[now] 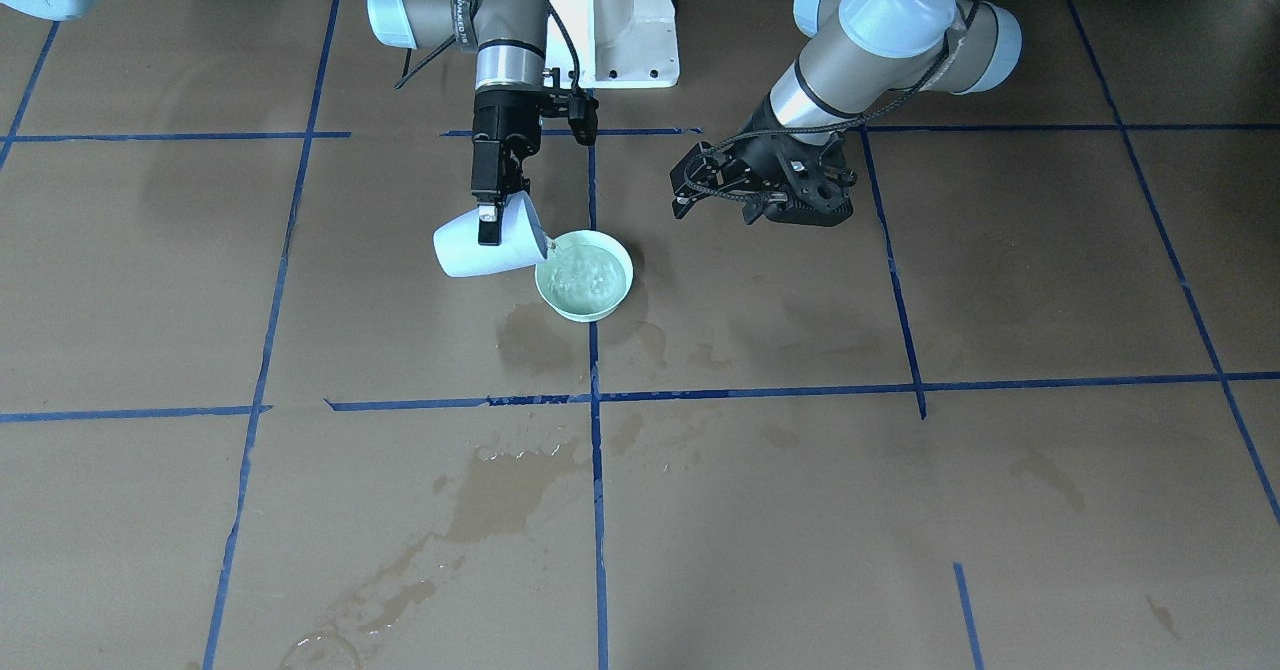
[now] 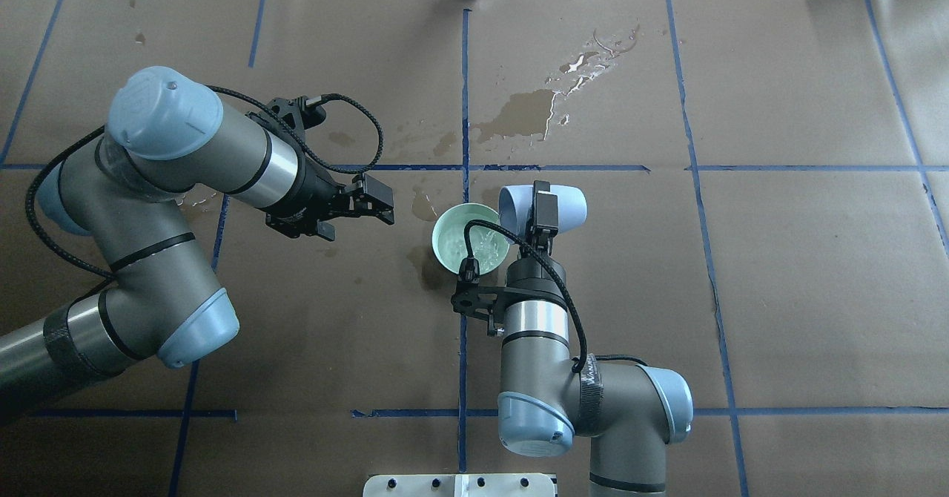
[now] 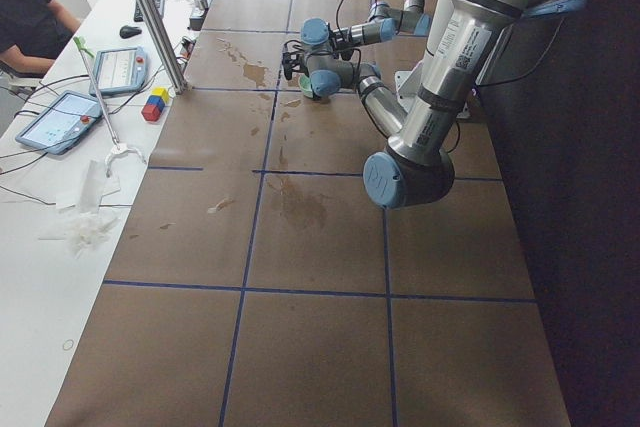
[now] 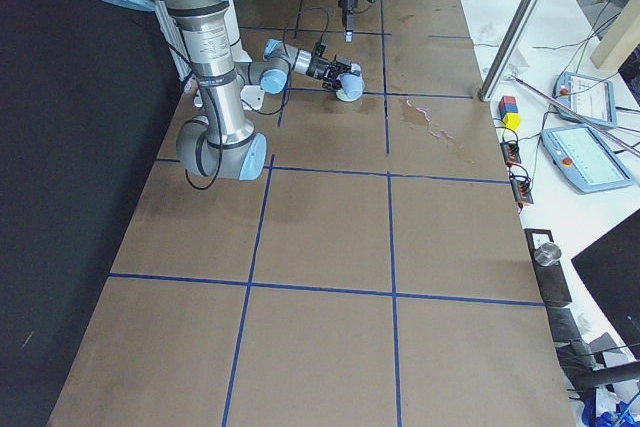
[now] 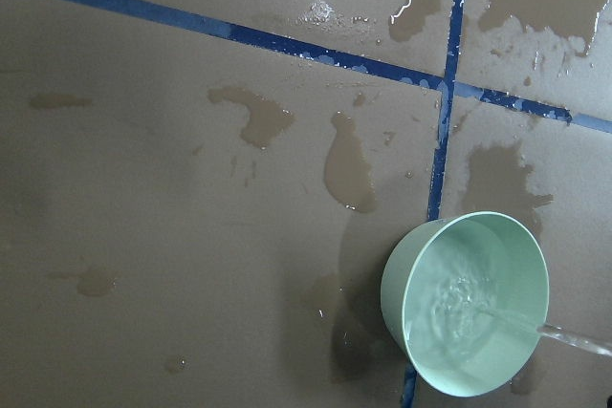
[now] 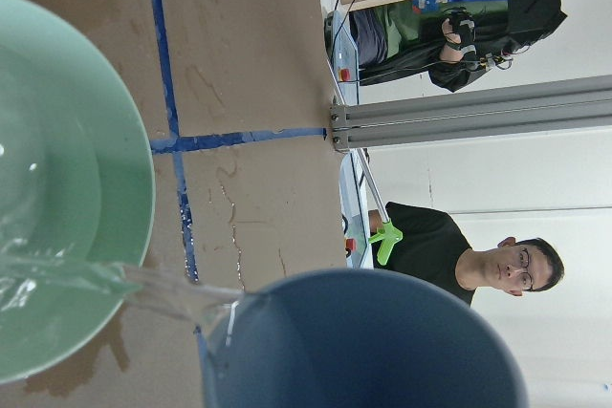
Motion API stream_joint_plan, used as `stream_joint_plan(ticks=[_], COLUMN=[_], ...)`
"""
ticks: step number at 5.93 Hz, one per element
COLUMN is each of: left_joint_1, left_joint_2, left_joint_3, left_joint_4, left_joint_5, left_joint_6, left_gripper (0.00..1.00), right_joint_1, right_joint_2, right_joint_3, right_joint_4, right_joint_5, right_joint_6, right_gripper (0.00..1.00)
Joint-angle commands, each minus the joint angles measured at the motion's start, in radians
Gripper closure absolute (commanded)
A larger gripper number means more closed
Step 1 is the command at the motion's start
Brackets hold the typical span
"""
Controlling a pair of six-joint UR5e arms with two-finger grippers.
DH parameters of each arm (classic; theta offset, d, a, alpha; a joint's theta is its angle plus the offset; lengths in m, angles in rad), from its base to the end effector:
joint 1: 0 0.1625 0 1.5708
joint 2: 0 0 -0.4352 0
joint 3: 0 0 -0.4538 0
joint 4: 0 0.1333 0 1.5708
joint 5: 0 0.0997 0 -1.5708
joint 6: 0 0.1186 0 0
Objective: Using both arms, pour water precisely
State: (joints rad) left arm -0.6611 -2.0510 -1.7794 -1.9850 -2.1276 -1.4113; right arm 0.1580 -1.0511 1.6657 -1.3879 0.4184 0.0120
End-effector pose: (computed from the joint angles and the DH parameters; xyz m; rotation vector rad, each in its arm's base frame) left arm 0.4983 -0.4771 0.2164 -0.0291 1.1786 -0.1353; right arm -0.6444 -0.3474 0.2409 1.2666 0.3685 -0.7414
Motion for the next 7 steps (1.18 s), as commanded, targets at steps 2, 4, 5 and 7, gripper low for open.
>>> stream_joint_plan(ticks=[2,4,5,7], left_joint_1=[0.0,0.0,0.0,0.0], left_joint_2=[0.0,0.0,0.005,0.005], left_joint_3=[0.0,0.0,-0.002,-0.003], left_joint_4=[0.0,0.0,0.0,0.0], left_joint_5=[0.0,0.0,0.0,0.0], left_joint_6=[0.0,0.0,0.0,0.0], left_gripper=[0.0,0.0,0.0,0.0], right_joint_1=[-0.002,-0.003,-0.003,-0.005], right_joint_2=[0.005,0.003,0.005,0.005], right_joint_3=[-0.004,-0.009,-0.009,-0.009], right_joint_4=[-0.002,-0.005,-0.008,-0.005], right_joint_5=[-0.004,-0.015,-0.018,-0.029], right_joint_6=[-0.145,-0.243,-0.279,-0.297], right_gripper=[0.97,0.96,0.96,0.95])
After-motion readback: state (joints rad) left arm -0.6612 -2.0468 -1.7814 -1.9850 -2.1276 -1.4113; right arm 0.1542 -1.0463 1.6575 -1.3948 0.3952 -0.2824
